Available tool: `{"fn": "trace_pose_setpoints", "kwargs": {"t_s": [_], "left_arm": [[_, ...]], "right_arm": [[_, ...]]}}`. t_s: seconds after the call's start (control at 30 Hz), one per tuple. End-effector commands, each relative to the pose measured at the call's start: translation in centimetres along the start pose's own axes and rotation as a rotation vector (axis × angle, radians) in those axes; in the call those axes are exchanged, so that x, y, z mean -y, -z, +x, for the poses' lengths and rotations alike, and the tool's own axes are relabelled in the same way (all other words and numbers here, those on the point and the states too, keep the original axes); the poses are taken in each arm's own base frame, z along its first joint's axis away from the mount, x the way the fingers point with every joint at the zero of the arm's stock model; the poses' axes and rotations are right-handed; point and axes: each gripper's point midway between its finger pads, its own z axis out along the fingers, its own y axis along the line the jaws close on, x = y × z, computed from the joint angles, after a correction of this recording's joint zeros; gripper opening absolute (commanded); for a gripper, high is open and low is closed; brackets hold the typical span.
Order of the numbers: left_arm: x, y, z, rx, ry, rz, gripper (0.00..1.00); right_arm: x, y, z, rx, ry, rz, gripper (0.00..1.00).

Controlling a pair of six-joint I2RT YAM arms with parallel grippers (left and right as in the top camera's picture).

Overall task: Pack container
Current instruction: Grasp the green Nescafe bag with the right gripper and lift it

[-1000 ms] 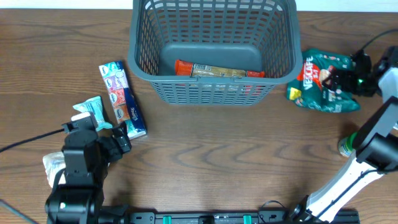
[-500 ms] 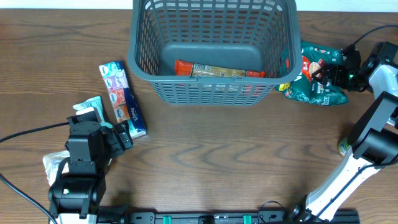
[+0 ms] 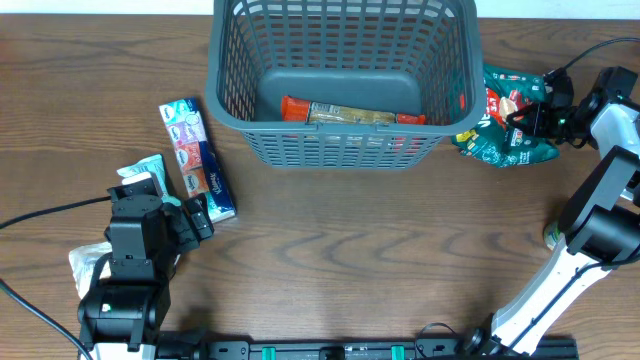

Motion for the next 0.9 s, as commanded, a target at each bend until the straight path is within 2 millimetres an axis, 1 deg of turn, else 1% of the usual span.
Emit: {"fn": "trace_pose_setpoints", "kwargs": {"t_s": [0.0, 0.1, 0.17, 0.2, 0.27, 0.37, 0.4, 0.47, 0.53, 0.6, 0.7, 0.73, 0.8, 0.87], "left_arm": [[0.1, 0.5, -1.0, 0.03, 0.001, -0.001, 0.99], [0.1, 0.5, -1.1, 0.035, 0.002, 0.001, 0.99], [0.2, 0.5, -1.2, 0.04, 0.003, 0.003, 0.99], [0.2, 0.5, -1.3, 0.043, 0.003, 0.004, 0.99], [0.3, 0.5, -1.4, 0.048, 0.004, 0.006, 0.99], [0.3, 0.5, -1.5, 0.049, 0.004, 0.006, 0.99], [0.3, 0.5, -1.5, 0.049, 0.004, 0.006, 0.99], [0.3, 0.5, -1.5, 0.049, 0.004, 0.006, 0.99], [0.3, 0.5, -1.5, 0.049, 0.004, 0.006, 0.99], [0.3, 0.5, -1.5, 0.049, 0.004, 0.006, 0.98], [0.3, 0.5, -1.5, 0.049, 0.004, 0.006, 0.99], [0.3, 0.5, -1.5, 0.049, 0.004, 0.006, 0.99], [0.3, 0.5, -1.5, 0.049, 0.004, 0.006, 0.99], [0.3, 0.5, -1.5, 0.049, 0.004, 0.006, 0.98]], "right_arm": [[1.7, -4.0, 6.0, -0.191, -0.074, 0.077, 0.01], [1.8, -3.1, 5.6, -0.186, -0.116, 0.111, 0.01], [2.5, -1.7, 5.1, -0.185, -0.141, 0.186, 0.01], [2.8, -0.7, 4.7, -0.182, -0.143, 0.231, 0.01], [2.8, 1.9, 3.4, -0.152, -0.14, 0.305, 0.01], [1.3, 6.1, 0.7, -0.064, -0.132, 0.34, 0.01], [0.8, 7.7, -0.2, -0.03, -0.132, 0.357, 0.01], [-0.4, 11.7, -2.0, 0.057, -0.144, 0.414, 0.01], [-1.2, 14.3, -2.9, 0.108, -0.143, 0.452, 0.01], [-2.2, 17.8, -3.8, 0.175, -0.14, 0.511, 0.01], [-3.8, 22.3, -4.5, 0.259, -0.129, 0.586, 0.01], [-4.7, 23.9, -4.7, 0.293, -0.116, 0.602, 0.01], [-6.4, 26.3, -5.2, 0.354, -0.091, 0.619, 0.01], [-8.6, 29.2, -5.8, 0.436, -0.055, 0.646, 0.01]]}}
